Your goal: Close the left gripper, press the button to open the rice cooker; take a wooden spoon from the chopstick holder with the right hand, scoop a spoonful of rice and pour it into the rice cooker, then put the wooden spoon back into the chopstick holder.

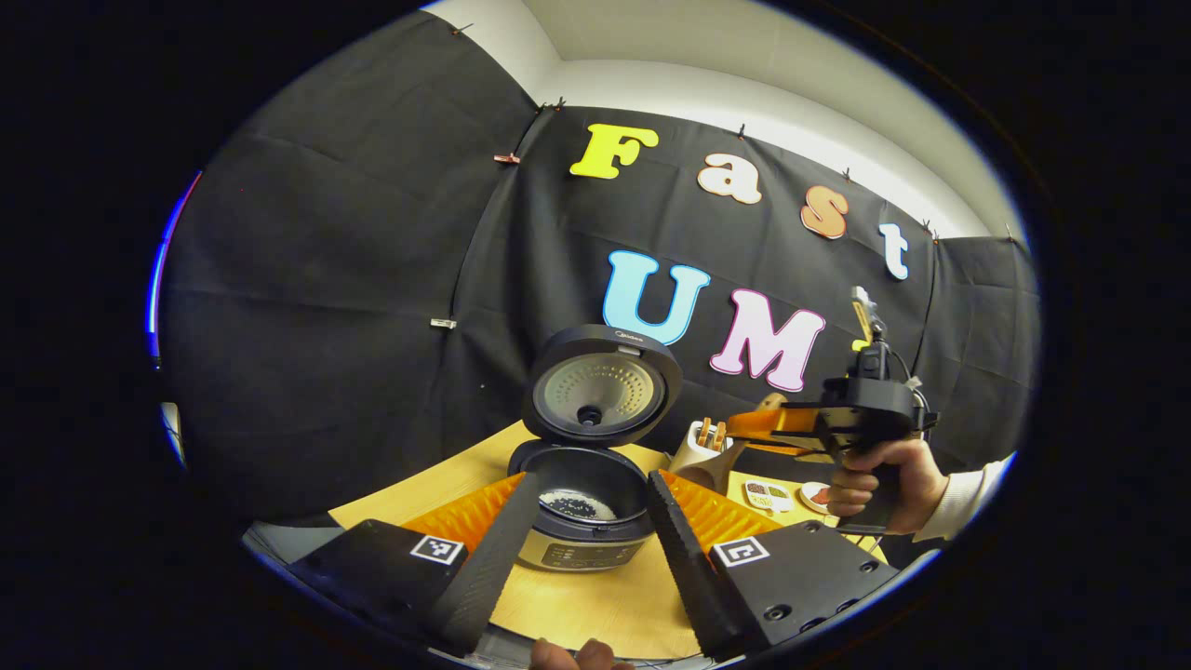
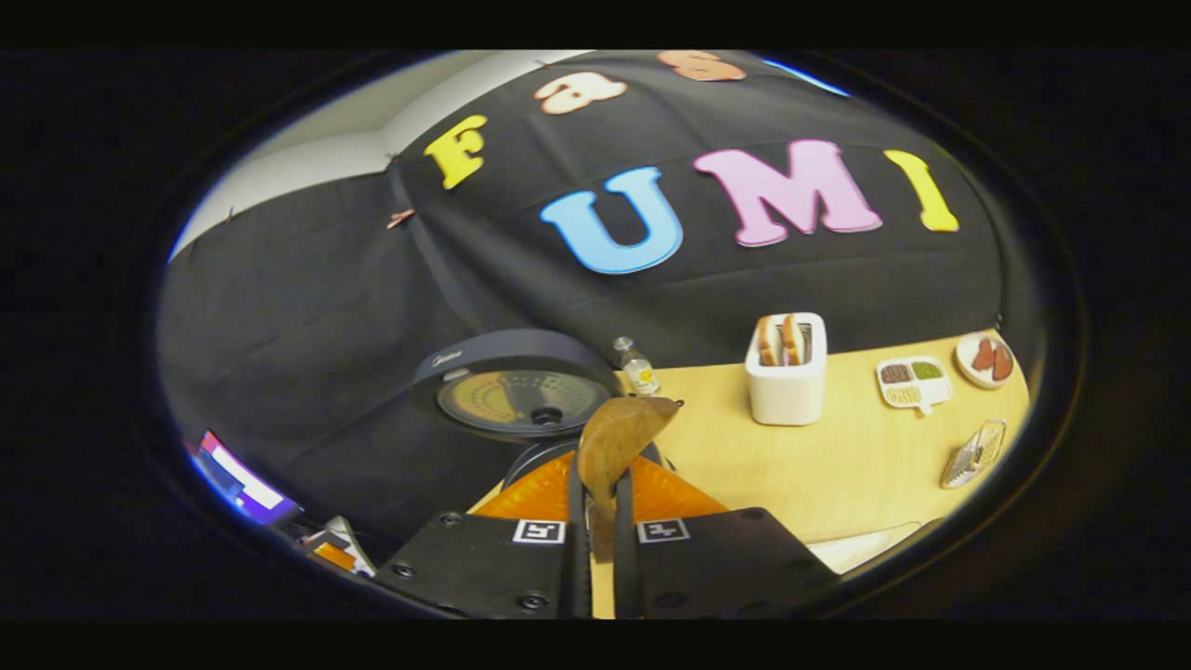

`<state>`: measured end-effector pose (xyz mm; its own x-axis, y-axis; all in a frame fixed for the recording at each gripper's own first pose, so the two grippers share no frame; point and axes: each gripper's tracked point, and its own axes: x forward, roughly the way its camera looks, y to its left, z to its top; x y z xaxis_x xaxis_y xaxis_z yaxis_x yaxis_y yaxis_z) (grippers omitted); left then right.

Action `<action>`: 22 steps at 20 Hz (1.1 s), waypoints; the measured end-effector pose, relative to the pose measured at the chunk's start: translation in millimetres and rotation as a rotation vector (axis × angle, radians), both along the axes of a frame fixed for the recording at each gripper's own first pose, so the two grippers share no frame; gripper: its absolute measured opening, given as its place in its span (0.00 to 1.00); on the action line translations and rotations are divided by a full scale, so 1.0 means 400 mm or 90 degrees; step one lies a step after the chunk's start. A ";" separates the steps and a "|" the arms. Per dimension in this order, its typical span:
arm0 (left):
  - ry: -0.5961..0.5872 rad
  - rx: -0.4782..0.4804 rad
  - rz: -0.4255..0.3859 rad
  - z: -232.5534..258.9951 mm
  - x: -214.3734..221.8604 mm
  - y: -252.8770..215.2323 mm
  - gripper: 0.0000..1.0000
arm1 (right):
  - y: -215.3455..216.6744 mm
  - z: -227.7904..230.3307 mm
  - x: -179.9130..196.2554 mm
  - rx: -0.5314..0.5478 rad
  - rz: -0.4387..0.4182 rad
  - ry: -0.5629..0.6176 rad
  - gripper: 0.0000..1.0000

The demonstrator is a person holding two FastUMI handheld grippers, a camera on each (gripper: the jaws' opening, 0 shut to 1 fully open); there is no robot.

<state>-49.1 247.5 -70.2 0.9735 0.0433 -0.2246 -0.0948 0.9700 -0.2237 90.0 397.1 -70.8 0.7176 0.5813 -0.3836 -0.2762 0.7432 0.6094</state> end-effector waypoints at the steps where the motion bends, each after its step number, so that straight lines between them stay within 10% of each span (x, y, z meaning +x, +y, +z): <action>1: 0.000 0.001 0.001 0.003 0.009 -0.011 0.82 | -0.052 -0.002 0.007 0.017 -0.021 0.014 0.10; 11: 0.029 0.025 0.001 0.002 0.031 -0.203 0.82 | -0.679 -0.171 0.084 0.018 -0.202 0.079 0.09; 22: 0.070 0.083 0.050 0.017 0.017 -0.297 0.82 | -1.056 -0.380 0.157 0.021 -0.310 0.125 0.18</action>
<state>-42.4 128.7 -63.4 0.9358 0.1536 -0.3172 -0.1882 0.9788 -0.0812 153.0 -25.2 -222.9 0.8237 0.2125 -0.5256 0.2183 0.7367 0.6400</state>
